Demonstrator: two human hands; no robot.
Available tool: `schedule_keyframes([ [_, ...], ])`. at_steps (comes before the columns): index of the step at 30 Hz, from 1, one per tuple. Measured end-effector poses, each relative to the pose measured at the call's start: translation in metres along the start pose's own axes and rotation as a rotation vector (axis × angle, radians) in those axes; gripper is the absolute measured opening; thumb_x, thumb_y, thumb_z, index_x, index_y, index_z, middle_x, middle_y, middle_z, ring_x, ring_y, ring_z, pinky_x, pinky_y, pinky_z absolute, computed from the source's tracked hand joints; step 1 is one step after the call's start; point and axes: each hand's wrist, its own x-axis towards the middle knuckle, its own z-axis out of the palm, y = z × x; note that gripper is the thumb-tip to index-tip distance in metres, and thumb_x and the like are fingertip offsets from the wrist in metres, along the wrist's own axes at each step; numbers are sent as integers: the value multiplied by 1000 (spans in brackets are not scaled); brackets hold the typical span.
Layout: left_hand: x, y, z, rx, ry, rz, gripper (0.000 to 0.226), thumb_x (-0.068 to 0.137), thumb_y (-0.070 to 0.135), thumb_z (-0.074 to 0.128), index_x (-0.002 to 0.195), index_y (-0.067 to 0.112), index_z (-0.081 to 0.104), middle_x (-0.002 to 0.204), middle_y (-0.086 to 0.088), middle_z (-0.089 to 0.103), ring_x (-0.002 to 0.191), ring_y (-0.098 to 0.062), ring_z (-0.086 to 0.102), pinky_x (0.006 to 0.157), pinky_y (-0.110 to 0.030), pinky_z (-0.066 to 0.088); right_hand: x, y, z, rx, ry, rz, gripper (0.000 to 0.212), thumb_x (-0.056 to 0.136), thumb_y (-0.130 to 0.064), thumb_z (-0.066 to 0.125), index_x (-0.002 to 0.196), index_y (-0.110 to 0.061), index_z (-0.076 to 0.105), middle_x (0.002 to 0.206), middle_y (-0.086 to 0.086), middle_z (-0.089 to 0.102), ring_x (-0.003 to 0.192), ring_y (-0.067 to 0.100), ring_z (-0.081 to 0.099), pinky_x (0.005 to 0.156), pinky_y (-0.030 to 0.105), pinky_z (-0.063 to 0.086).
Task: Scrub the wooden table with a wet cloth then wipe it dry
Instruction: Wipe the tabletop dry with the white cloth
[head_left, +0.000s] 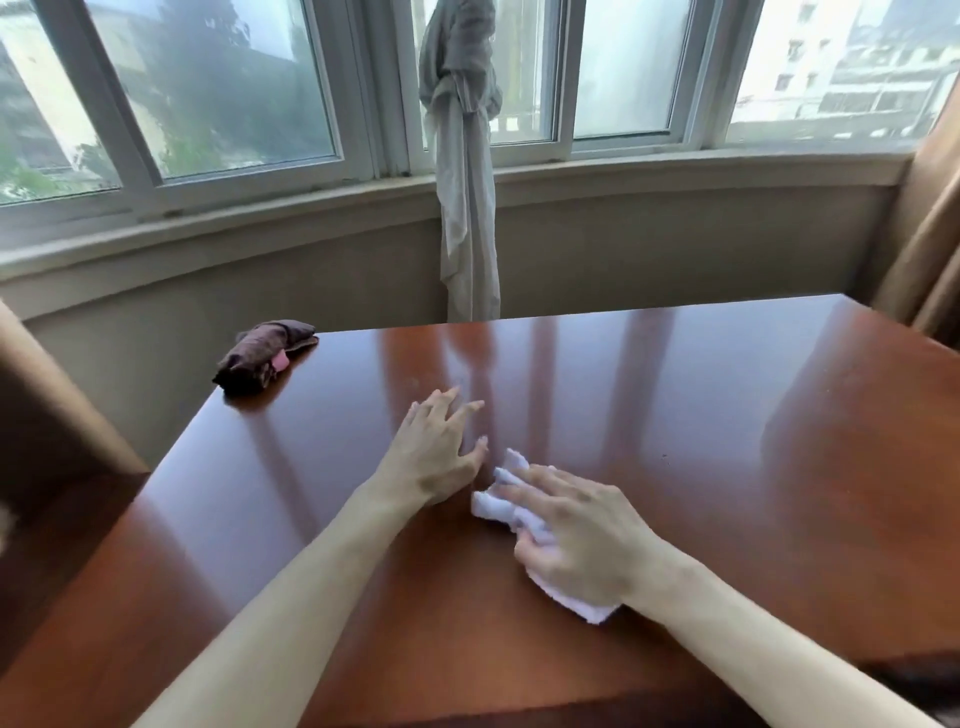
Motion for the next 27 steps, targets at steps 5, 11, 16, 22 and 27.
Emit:
schedule_keyframes([
  [5,-92,14,-11,54,-73,-116,65,95,67,37,155,47,23,168,-1,13,155,-26,4,125,-51,6,83,45,0,-102,-34,303,48,85,-52,27,122,-42,56,116,-6,54,118,21,56,90,40,50],
  [11,-154,0,0,146,-123,-278,74,91,77,20,158,47,8,169,2,5,155,-30,-1,124,-53,4,7,-36,10,43,-77,-14,61,89,-48,21,144,-43,47,156,-21,39,145,5,34,111,34,36],
  [16,-154,0,6,149,-86,-261,73,93,76,19,158,46,9,169,2,6,155,-31,-1,125,-53,1,13,28,-26,-164,25,150,42,96,-30,42,134,-38,59,141,-4,54,133,21,51,101,42,49],
  [22,-156,-2,6,139,-59,-263,79,86,81,13,158,48,13,169,4,9,155,-29,3,125,-52,4,52,-34,17,-117,-27,87,51,92,-42,24,131,-44,57,135,-7,53,126,18,55,95,39,51],
  [27,-155,-2,0,107,-94,-278,76,87,81,16,157,50,14,169,7,9,156,-24,3,126,-49,3,27,0,-8,15,-14,112,39,104,-31,40,136,-43,60,149,-15,50,136,10,46,106,31,40],
])
